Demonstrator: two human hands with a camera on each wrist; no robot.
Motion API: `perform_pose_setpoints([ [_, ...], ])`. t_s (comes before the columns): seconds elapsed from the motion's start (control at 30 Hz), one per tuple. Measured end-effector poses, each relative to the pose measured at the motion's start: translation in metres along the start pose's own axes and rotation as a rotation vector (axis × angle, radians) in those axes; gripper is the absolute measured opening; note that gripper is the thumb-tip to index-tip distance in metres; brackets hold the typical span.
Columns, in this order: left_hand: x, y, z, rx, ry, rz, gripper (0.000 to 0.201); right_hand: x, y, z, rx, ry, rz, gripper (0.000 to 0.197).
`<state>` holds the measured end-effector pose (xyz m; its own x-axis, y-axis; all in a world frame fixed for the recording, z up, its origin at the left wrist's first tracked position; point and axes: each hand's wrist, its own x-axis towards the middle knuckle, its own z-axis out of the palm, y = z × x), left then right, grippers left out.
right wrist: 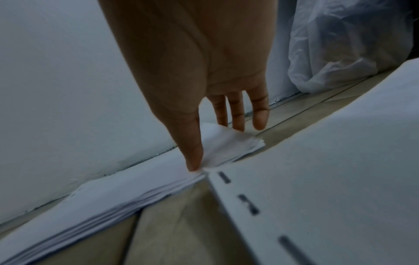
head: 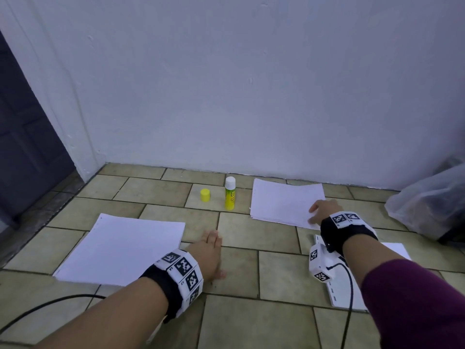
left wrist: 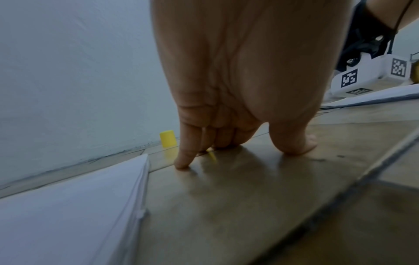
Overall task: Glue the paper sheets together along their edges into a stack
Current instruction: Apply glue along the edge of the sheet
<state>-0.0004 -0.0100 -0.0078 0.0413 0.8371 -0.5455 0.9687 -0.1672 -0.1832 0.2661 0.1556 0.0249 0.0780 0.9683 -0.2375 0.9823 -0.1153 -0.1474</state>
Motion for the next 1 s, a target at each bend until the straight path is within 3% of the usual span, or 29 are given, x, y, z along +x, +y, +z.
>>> perform_pose_setpoints([
  [0.23,0.005,0.0,0.004,-0.029,-0.003,-0.021,0.091,0.0,-0.004,0.0,-0.194,0.007,-0.02,0.025],
  [0.4,-0.006,0.002,-0.002,-0.065,0.013,-0.019,0.089,-0.015,-0.002,-0.025,-0.162,0.084,-0.065,0.032],
  [0.5,-0.009,0.001,-0.003,-0.08,0.012,-0.015,0.087,-0.035,0.009,-0.035,-0.09,-0.031,-0.156,0.057],
  [0.6,-0.013,0.001,-0.004,-0.074,0.013,-0.007,0.086,-0.071,0.019,-0.041,-0.198,-0.219,-0.167,0.076],
  [0.77,-0.017,0.002,-0.006,-0.111,0.01,-0.011,0.085,-0.117,0.041,-0.025,-0.265,-0.3,-0.243,0.081],
  [1.0,-0.032,0.002,-0.004,-0.191,0.081,0.008,0.079,-0.134,0.047,0.006,-0.239,-0.311,-0.284,0.083],
])
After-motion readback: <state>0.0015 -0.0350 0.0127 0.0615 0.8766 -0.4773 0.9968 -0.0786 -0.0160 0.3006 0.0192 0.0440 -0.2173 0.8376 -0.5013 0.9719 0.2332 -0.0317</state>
